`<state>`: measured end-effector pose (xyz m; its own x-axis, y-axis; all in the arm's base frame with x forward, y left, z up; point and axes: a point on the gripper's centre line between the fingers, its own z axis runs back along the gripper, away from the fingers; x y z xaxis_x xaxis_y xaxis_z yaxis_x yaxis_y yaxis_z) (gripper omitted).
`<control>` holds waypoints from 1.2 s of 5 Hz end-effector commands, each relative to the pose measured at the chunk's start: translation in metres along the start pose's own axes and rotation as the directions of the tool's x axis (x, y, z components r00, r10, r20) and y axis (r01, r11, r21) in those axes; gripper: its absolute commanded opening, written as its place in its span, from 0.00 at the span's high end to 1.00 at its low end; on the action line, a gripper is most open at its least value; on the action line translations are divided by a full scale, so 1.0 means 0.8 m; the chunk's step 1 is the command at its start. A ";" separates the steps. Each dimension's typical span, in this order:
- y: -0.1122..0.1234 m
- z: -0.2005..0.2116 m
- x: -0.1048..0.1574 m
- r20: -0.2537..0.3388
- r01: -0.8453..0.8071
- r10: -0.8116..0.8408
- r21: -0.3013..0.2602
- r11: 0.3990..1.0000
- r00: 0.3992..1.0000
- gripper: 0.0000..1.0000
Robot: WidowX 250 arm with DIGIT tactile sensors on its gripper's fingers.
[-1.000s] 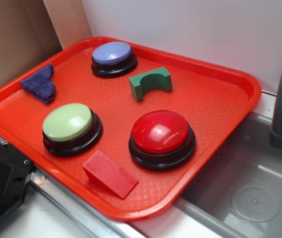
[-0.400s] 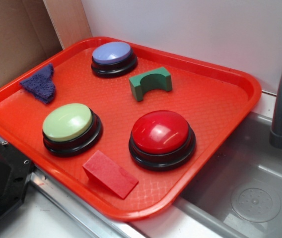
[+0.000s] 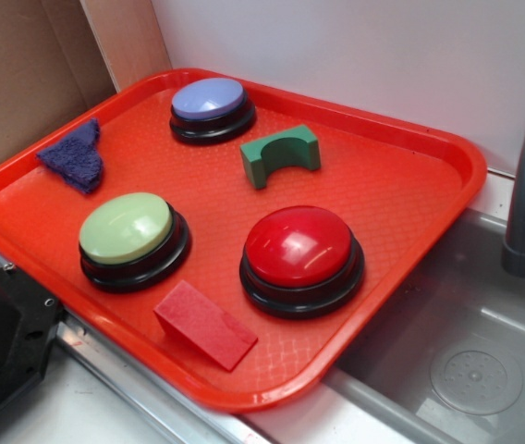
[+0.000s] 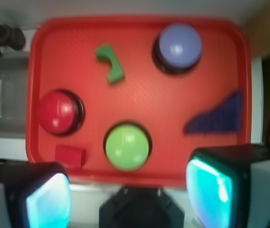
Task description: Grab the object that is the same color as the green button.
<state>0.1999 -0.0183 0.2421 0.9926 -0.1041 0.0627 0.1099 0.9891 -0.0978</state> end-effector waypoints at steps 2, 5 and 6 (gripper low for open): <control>-0.141 -0.015 0.076 0.050 0.594 -0.601 0.107 0.798 0.798 0.00; -0.141 -0.015 0.076 0.050 0.594 -0.601 0.107 0.798 0.798 0.00; -0.116 -0.033 0.072 0.026 0.525 -0.532 0.129 0.841 0.846 0.00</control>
<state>0.2602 -0.1129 0.2104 0.7833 -0.6186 0.0620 0.6159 0.7857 0.0573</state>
